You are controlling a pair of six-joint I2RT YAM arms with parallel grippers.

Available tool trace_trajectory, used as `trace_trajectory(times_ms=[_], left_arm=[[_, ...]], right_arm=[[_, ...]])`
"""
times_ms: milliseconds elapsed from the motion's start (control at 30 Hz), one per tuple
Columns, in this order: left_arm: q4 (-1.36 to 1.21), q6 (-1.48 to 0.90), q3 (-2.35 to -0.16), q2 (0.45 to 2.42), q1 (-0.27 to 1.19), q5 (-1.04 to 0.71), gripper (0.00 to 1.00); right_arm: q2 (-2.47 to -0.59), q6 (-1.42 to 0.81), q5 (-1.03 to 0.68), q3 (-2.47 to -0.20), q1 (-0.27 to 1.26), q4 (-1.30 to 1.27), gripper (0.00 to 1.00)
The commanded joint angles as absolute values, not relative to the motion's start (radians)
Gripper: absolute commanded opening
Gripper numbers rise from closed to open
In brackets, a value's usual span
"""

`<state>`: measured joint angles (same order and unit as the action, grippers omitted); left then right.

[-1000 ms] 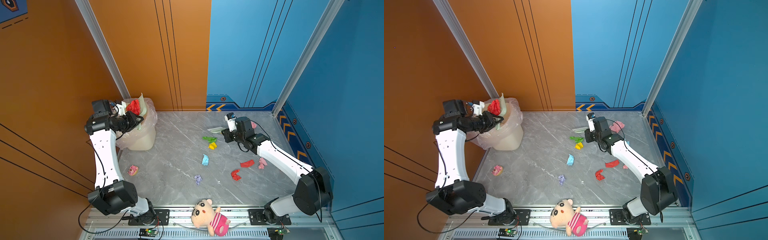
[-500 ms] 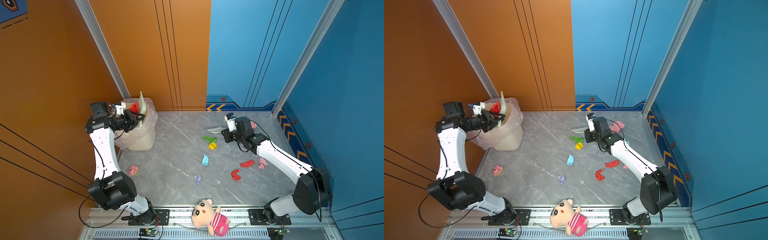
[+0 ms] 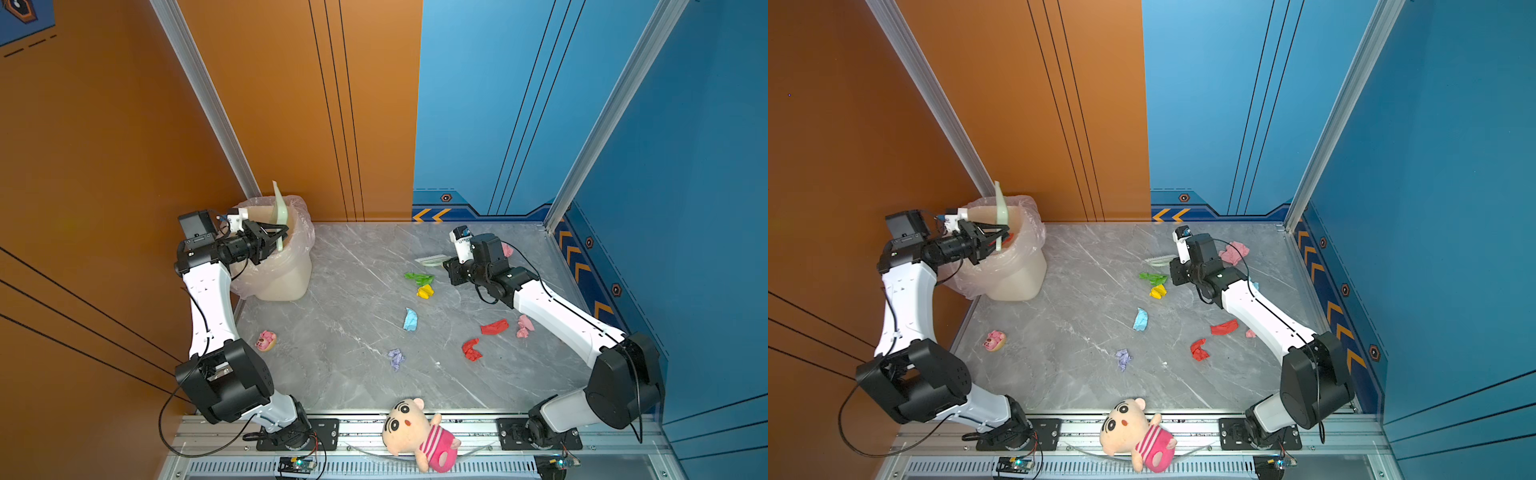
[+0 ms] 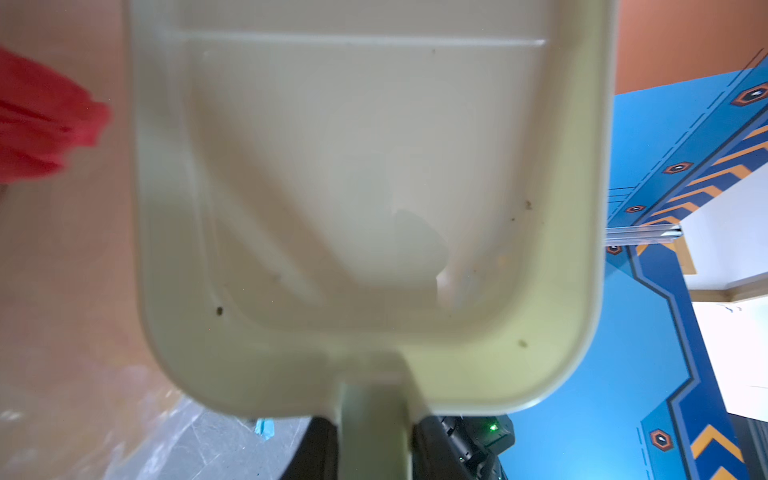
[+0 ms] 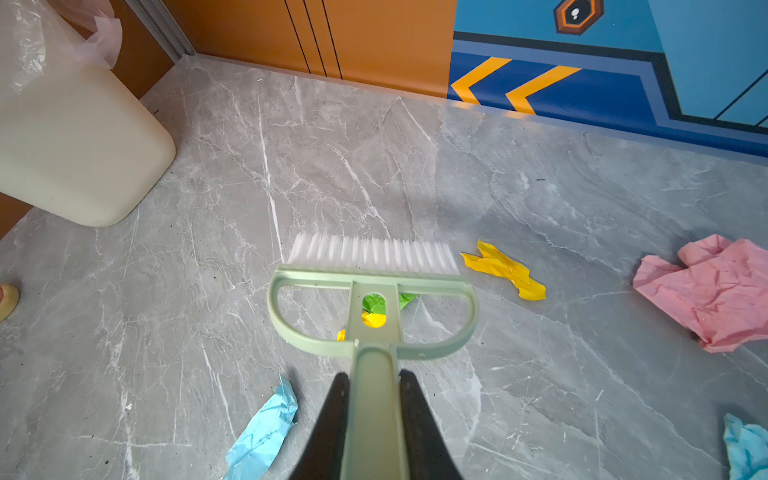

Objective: Sweep away the paper scraps from the table
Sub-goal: 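Move the left gripper's dustpan to the purple scraps while the right follows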

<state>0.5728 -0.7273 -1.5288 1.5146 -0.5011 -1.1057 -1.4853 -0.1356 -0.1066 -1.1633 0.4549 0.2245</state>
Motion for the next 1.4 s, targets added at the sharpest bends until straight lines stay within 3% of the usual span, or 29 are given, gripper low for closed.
trace_trajectory(times_ms=[0,300,567,867,1067,1367], left_arm=[[0.489,-0.782,-1.519,1.485,-0.513,-1.152,0.24],[0.488,-0.733,-1.548,1.451,-0.493,-1.124,0.24],[0.508,-0.58,-1.496,1.289,-0.408,-0.872,0.24],[0.618,-0.383,-1.423,1.202,-0.169,-0.542,0.25],[0.66,-0.288,-1.352,1.224,0.005,-0.346,0.26],[0.767,-0.199,-1.272,1.296,0.161,-0.193,0.26]], right_arm=[[-1.497,-0.137,-0.126,-1.154,0.448,0.213,0.0],[-1.487,-0.144,-0.108,-1.157,0.446,0.217,0.0],[-1.499,-0.058,-0.177,-1.247,0.449,0.427,0.0],[-1.475,0.021,-0.437,-1.356,0.465,0.827,0.0],[-1.466,-0.108,-0.614,-1.381,0.538,0.912,0.0],[-1.453,-0.122,-0.596,-1.357,0.651,1.0,0.0]])
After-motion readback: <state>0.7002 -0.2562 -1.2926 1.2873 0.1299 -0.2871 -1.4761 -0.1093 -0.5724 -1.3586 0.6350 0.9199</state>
